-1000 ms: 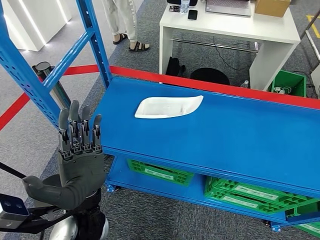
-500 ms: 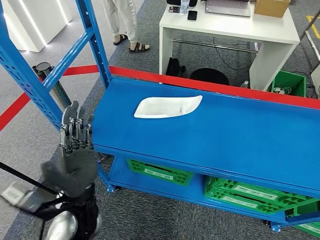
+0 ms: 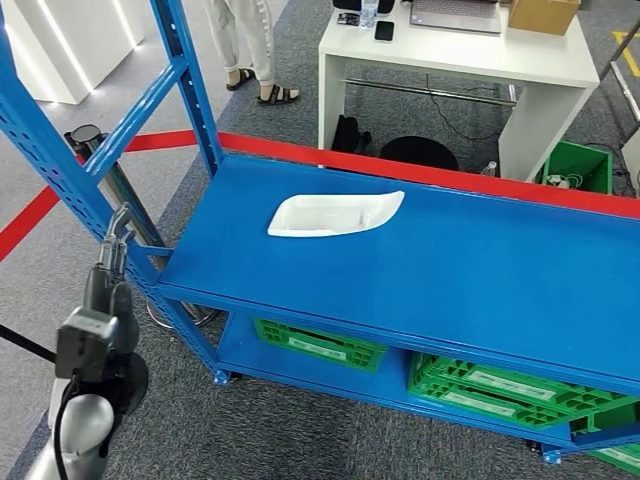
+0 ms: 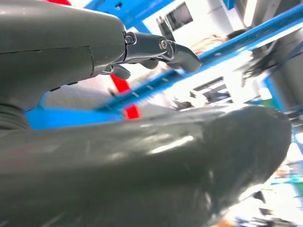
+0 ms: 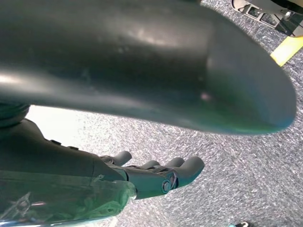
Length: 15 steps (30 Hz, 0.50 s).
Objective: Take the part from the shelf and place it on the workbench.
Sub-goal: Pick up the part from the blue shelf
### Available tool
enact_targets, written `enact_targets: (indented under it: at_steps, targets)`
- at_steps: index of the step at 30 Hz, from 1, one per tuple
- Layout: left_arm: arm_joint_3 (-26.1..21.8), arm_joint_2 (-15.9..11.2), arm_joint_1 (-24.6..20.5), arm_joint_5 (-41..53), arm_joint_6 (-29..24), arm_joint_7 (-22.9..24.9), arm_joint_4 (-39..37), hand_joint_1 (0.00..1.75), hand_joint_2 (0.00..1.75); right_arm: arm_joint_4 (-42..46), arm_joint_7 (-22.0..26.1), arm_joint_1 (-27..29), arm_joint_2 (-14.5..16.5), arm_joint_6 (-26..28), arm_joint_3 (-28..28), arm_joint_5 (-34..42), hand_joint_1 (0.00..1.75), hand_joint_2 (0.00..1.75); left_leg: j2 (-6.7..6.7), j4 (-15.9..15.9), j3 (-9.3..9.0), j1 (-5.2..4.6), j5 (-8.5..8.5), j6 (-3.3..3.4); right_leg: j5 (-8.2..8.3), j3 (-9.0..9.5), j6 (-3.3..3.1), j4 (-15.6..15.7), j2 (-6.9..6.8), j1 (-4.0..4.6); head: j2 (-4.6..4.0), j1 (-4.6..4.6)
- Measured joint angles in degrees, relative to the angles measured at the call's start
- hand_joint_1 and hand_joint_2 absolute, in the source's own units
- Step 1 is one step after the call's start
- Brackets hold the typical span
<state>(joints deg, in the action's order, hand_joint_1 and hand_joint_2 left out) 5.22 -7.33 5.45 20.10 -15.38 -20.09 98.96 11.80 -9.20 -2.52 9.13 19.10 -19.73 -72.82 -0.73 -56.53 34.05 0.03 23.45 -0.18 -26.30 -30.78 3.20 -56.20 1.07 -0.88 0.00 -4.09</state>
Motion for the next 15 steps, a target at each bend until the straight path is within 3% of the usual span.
enact_targets:
  at_steps: [5, 15]
  targets:
    - [-3.7, -4.4, -2.0, 5.0, 3.9, 2.6, -3.2, 0.0, 0.0, 0.0, 0.0, -0.4, -0.1, -1.2, 0.0, -0.6, 0.0, 0.0, 0.0, 0.0, -0.01, 0.08, -0.05, -0.07, -0.01, -0.01, -0.03, 0.0, -0.01, 0.08, 0.0, -0.01]
    - [-3.9, -7.6, -3.2, 8.2, 8.8, 3.8, -7.6, 0.0, 0.0, 0.0, -0.1, -1.6, -0.1, -2.5, 0.0, -1.8, 0.0, 0.0, 0.0, 0.0, 0.0, 0.09, -0.06, -0.09, -0.01, 0.0, -0.06, 0.0, 0.0, 0.08, 0.0, 0.01]
